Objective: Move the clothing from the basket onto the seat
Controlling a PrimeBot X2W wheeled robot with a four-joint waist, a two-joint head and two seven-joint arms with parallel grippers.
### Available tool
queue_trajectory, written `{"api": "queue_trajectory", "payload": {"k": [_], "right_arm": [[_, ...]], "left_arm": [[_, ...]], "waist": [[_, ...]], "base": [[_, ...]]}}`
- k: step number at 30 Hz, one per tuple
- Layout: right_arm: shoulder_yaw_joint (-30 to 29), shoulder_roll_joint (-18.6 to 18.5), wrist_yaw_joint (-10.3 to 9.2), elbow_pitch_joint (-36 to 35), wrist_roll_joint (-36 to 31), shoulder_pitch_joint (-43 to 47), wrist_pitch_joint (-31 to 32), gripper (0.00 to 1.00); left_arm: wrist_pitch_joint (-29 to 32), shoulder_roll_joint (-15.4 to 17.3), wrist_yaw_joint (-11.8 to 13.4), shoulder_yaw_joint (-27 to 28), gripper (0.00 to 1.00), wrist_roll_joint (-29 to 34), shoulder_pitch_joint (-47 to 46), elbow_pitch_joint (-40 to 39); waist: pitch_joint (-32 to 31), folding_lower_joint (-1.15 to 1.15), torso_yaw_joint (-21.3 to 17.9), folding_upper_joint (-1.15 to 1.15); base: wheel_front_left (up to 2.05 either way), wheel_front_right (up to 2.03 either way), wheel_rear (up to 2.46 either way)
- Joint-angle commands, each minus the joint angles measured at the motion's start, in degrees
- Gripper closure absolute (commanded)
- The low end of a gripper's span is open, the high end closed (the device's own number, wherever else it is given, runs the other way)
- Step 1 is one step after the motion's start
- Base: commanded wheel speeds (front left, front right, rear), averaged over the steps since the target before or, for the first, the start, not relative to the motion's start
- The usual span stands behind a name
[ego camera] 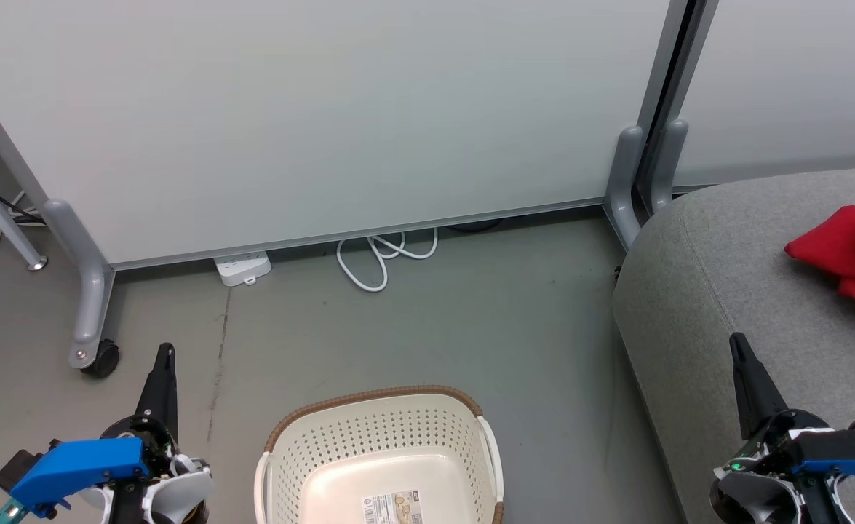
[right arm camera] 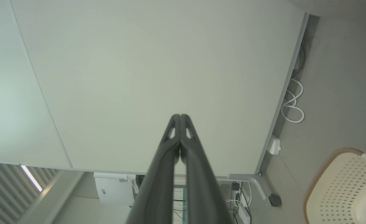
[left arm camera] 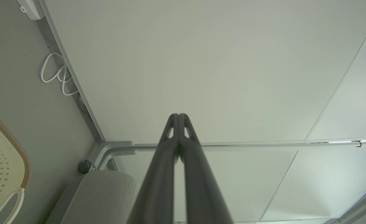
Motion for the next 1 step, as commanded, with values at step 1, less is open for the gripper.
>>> {"api": "queue_trajectory", "payload": {"k": [1], "right_arm": [[-0.1, 0.1, 0.02, -0.2, 0.1, -0.8, 0.3, 1.0]], "left_arm": [[0.2, 0.0, -0.5, 0.3, 1.0, 0.3, -0.7, -0.3]], "waist": [[0.0, 0.0, 0.0, 0.0]], "base": [[0.0, 0.0, 0.0]]}}
